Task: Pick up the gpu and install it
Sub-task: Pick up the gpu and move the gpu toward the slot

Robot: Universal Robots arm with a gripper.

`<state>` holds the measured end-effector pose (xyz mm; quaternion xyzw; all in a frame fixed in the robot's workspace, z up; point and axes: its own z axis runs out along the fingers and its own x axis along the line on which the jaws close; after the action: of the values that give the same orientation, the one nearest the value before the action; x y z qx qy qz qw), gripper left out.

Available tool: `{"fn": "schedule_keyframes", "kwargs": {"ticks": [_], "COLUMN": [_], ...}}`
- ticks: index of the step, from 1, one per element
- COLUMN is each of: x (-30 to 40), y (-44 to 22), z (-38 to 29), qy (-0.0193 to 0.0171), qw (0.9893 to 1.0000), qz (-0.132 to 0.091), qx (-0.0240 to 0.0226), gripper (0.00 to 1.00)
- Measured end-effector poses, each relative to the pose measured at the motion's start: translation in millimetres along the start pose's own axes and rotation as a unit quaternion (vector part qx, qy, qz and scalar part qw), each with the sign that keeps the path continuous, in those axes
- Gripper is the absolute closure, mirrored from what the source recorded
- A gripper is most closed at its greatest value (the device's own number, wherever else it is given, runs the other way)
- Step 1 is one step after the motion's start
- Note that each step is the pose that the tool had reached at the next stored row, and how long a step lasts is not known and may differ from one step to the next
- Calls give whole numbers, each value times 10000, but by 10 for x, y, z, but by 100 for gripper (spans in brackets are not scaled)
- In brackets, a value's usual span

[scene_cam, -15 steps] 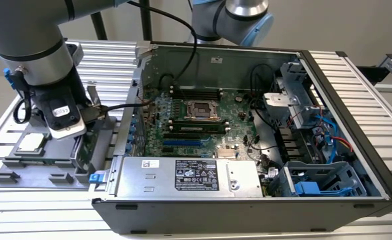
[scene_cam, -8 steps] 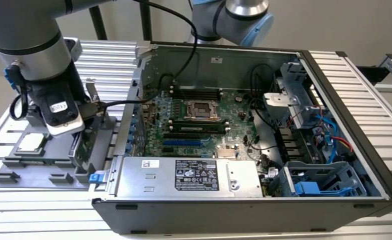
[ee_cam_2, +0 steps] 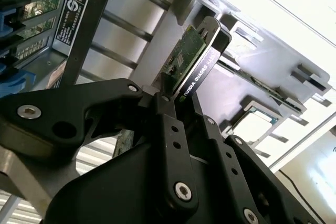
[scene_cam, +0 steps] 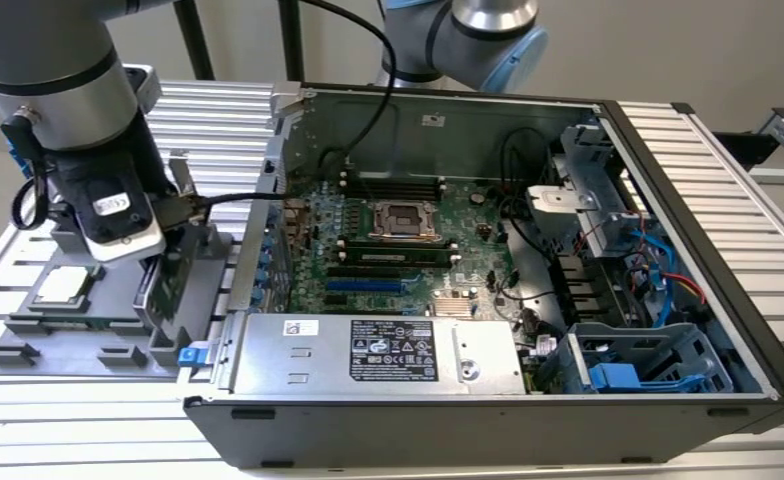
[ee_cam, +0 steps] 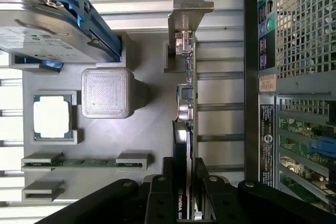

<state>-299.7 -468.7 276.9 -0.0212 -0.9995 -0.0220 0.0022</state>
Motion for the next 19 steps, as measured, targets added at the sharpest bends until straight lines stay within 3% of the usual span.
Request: {"fn": "schedule_keyframes", "kwargs": {"ticks": [11, 19], "x": [2, 1], "y": [6, 7], "z": [-133, -150], "qy": [0, 0], "qw": [10000, 10000], "qz": [2, 1], "qx": [0, 0], "gripper": [100, 100]}}
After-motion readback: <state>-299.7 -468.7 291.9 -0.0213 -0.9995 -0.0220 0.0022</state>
